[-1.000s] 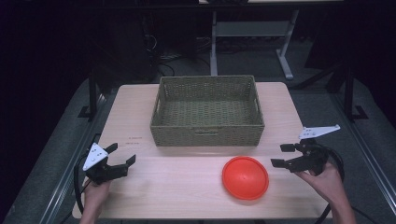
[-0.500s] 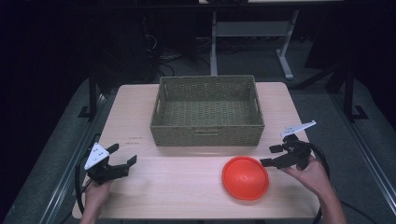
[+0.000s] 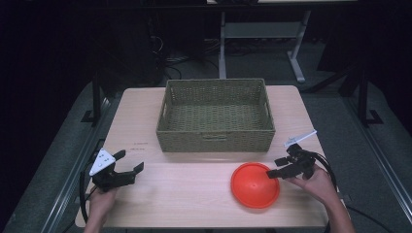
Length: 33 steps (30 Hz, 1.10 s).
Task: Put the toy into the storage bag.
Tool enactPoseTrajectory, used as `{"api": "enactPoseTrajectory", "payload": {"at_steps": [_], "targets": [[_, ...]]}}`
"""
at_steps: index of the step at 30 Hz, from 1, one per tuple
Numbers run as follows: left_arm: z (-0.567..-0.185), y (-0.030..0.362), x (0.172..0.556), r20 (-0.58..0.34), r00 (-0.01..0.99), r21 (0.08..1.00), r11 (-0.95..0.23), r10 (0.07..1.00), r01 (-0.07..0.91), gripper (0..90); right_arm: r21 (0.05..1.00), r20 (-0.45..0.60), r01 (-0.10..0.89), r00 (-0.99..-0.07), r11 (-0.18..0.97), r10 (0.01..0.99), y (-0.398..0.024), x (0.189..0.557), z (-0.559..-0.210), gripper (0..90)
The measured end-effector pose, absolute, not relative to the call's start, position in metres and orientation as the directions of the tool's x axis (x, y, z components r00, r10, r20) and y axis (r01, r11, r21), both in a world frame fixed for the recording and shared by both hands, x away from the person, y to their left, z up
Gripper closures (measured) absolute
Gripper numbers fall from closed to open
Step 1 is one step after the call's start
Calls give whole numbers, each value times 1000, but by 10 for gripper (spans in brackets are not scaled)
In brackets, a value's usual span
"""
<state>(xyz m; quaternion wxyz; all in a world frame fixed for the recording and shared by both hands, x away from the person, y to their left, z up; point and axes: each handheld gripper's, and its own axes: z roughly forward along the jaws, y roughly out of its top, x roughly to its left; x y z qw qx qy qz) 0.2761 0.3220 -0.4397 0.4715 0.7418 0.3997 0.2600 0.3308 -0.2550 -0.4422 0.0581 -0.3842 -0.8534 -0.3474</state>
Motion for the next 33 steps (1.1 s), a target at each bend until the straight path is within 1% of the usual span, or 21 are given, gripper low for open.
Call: {"api": "enactPoseTrajectory", "payload": {"at_steps": [7,9,10,18,19,21,25,27,31,33], "targets": [[-441,321,276,0,548,905,-234,836,356,129,527,367,690,-712,497,599,-250,331,-454,345],[-441,320,276,7,551,903,-242,834,355,129,519,358,681,-722,516,593,-248,328,-453,387],[-441,320,276,7,551,903,-242,834,355,129,519,358,681,-722,516,593,-248,328,-453,387],[-441,321,277,6,552,901,-243,834,358,129,512,353,675,-729,531,586,-245,328,-454,502],[-441,321,277,7,551,901,-244,834,359,129,510,339,669,-734,541,588,-244,328,-455,537],[-441,321,277,7,551,901,-244,834,359,129,512,331,665,-736,543,590,-243,328,-456,545],[-441,321,277,7,552,900,-245,834,360,129,512,313,662,-737,547,599,-241,331,-457,607],[-441,321,276,8,552,900,-246,834,359,129,512,326,670,-731,538,600,-242,334,-458,639],[-441,322,276,8,549,901,-243,836,358,129,508,349,685,-718,523,602,-244,336,-459,664],[-441,322,277,2,544,901,-237,839,363,129,513,360,690,-713,511,601,-245,336,-457,705]]}}
